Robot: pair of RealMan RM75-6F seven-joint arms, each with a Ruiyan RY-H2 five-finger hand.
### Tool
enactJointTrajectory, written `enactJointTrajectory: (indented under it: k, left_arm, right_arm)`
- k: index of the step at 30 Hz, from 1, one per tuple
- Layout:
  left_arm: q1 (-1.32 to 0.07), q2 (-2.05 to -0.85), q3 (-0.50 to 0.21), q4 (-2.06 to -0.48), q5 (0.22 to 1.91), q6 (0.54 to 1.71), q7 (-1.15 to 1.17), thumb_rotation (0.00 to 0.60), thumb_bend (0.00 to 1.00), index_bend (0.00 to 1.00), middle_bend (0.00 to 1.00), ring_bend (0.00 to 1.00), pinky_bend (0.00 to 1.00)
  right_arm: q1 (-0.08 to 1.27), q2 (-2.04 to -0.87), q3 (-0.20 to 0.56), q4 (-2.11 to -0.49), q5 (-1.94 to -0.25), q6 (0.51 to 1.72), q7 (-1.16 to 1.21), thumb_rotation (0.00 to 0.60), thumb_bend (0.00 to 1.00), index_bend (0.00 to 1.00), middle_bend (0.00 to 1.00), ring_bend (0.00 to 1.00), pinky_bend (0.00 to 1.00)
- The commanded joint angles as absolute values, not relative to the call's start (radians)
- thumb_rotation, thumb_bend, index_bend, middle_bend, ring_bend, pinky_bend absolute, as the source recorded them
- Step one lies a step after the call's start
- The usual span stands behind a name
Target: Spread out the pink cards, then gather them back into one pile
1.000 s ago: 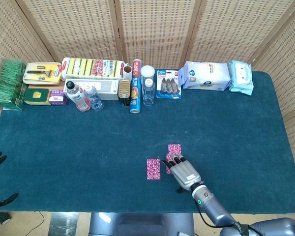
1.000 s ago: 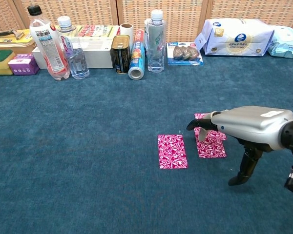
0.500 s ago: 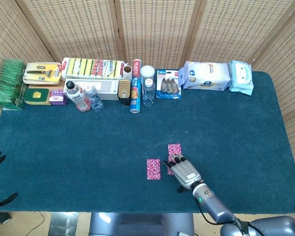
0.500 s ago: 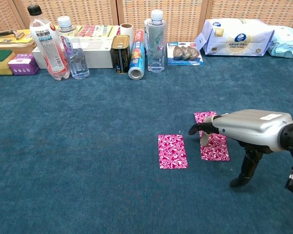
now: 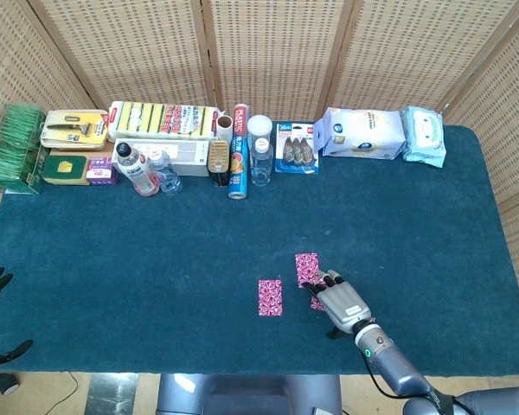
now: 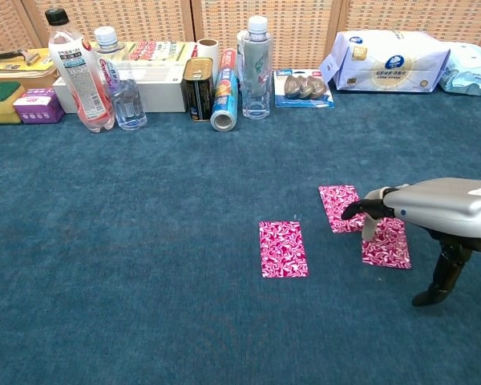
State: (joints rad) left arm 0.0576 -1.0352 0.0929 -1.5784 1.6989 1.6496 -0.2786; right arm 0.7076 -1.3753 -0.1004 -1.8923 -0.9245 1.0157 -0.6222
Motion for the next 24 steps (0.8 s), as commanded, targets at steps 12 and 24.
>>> enactJointTrajectory:
  k: [12, 24]
  left_arm:
    - [0.058, -1.036, 0.092, -1.582, 1.696, 1.647, -0.271, 0.6, 0.07, 0.0, 0.0, 0.0, 0.0]
    - [0.058, -1.036, 0.093, -1.584, 1.696, 1.647, -0.272, 0.6, 0.07, 0.0, 0.0, 0.0, 0.0]
  right_arm:
    - [0.681, -1.318, -0.103, -1.858, -0.915, 0.997, -0.568, 0.6, 0.0, 0.1, 0.27, 0.04, 0.06]
    - [0.671, -1.288, -0.094, -1.904, -0.96, 1.009, -0.562, 0.6, 0.0, 0.1, 0.27, 0.04, 0.08]
